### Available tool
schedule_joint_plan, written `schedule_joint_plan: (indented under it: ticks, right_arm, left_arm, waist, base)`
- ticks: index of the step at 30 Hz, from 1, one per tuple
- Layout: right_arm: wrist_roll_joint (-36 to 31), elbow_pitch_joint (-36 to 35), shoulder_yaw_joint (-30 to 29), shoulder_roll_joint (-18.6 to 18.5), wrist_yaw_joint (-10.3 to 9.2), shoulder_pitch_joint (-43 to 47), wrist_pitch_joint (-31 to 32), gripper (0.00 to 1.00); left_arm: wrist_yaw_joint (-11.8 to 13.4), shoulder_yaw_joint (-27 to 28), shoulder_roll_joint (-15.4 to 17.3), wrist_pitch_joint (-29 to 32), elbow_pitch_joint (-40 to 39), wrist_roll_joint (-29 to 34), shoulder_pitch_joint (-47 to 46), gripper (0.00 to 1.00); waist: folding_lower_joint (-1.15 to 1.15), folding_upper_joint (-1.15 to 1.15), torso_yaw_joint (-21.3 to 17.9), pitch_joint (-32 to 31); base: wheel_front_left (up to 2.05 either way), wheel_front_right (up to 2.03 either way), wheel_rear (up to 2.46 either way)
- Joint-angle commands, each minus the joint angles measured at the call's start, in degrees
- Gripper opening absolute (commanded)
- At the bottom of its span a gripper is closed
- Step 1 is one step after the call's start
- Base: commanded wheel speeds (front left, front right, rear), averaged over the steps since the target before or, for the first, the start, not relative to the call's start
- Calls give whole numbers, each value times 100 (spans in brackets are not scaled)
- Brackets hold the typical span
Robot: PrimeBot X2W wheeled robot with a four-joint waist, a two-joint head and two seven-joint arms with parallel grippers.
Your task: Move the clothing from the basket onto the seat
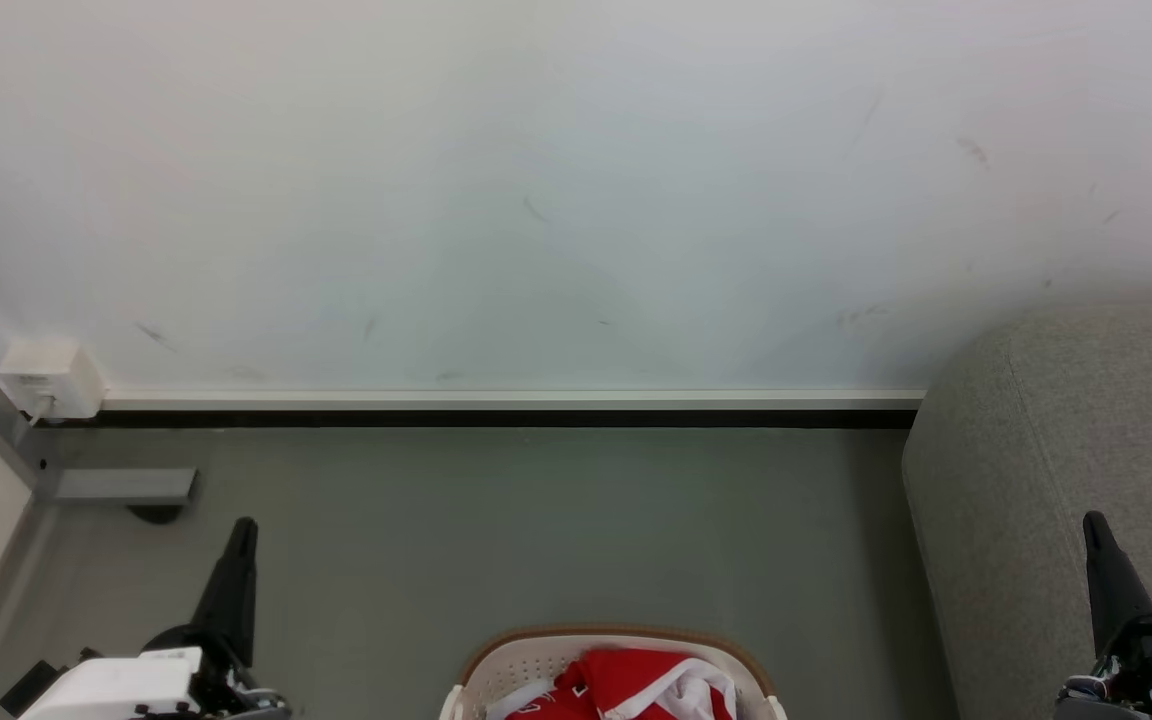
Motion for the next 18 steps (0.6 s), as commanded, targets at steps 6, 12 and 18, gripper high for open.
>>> schedule_joint_plan:
  ticks: [6,12,18]
  right_arm:
    - [42,0,0,-18,-15,-6,-16,0]
    - [42,0,0,-18,-15,-6,-17,0]
    - [42,0,0,-18,-15,-6,-17,0]
  left_arm:
    - [-32,6,16,18,-14,-82,-28,0]
    - [-32,6,16,18,-14,-82,-28,0]
    - [-32,6,16,18,-14,-82,-28,0]
  waist:
    - [0,0,0,0]
    - [0,0,0,0]
    - [0,0,0,0]
  base:
    - [0,0,0]
    - [0,0,0]
    - [0,0,0]
